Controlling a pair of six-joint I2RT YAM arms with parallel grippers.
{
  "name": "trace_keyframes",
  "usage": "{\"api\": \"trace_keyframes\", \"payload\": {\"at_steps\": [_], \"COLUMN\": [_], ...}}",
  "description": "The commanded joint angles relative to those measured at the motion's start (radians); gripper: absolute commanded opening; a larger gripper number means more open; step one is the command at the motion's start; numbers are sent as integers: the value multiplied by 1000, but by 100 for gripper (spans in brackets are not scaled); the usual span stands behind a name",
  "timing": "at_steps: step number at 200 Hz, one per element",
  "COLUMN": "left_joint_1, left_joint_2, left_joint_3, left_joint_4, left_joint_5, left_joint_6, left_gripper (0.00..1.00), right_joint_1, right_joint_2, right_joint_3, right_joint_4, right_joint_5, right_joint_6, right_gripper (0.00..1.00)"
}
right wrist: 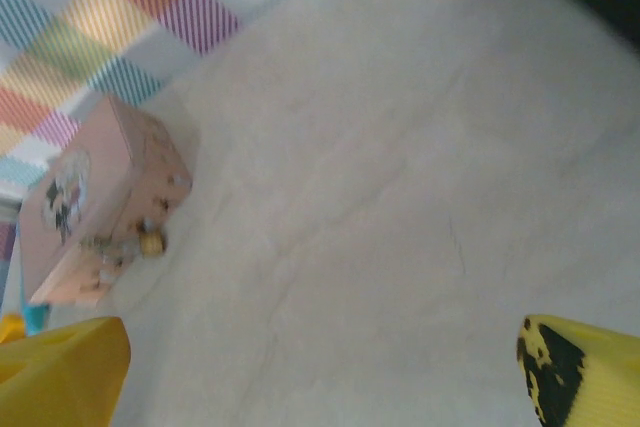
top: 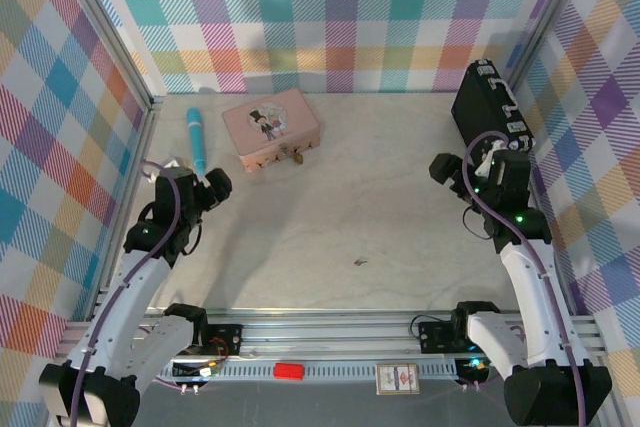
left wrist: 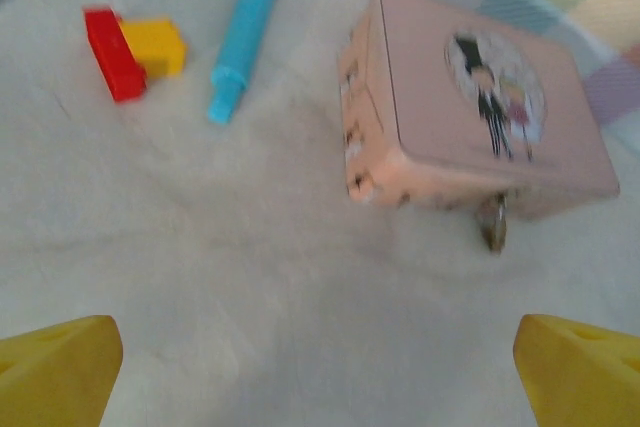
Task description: Unlock the padlock with the key
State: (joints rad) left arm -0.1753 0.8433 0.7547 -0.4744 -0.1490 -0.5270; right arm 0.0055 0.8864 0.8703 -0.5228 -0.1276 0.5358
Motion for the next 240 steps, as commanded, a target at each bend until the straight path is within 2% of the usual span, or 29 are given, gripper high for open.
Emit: {"api": "trace_keyframes", "payload": {"at_steps": [1,21,41,60,86,103,118,154,186,240], "left_joint_1": [-8,-44,-128,-231,-374,-429,-441,-446,-447,-447], "left_joint_2": [-19,-31,-47,-49,-51,-52,-50,-77,-141,-169], "left_joint_3": [-55,-115,-175,-213,-232,-237,-256,-320,-355,-358], "left_joint_4": [-72,-45,11,54,89,110,149,265,288,280], "left_joint_5": [212,270,265,210,73,10,23,84,91,104], "left_joint_6": [14,-18,-40,-34,27,93,132,154,151,150], "left_gripper": [100,100,100,100,100,100,100,100,100,100], "right_joint_1": [-3,37,171,332,485,605,686,817,875,908], "right_joint_2": [-10,-27,-47,-55,-51,-34,4,159,297,443], "right_joint_3": [-22,-63,-100,-139,-256,-298,-303,-297,-240,-205], "right_joint_4": [-175,-203,-220,-210,-95,-47,-28,74,96,181], "right_joint_5": [-130,-171,-105,-14,1,87,142,175,193,188], "right_joint_6": [87,150,244,363,596,725,788,903,949,1012], "right_gripper": [99,99,97,93,80,75,72,60,48,37]}}
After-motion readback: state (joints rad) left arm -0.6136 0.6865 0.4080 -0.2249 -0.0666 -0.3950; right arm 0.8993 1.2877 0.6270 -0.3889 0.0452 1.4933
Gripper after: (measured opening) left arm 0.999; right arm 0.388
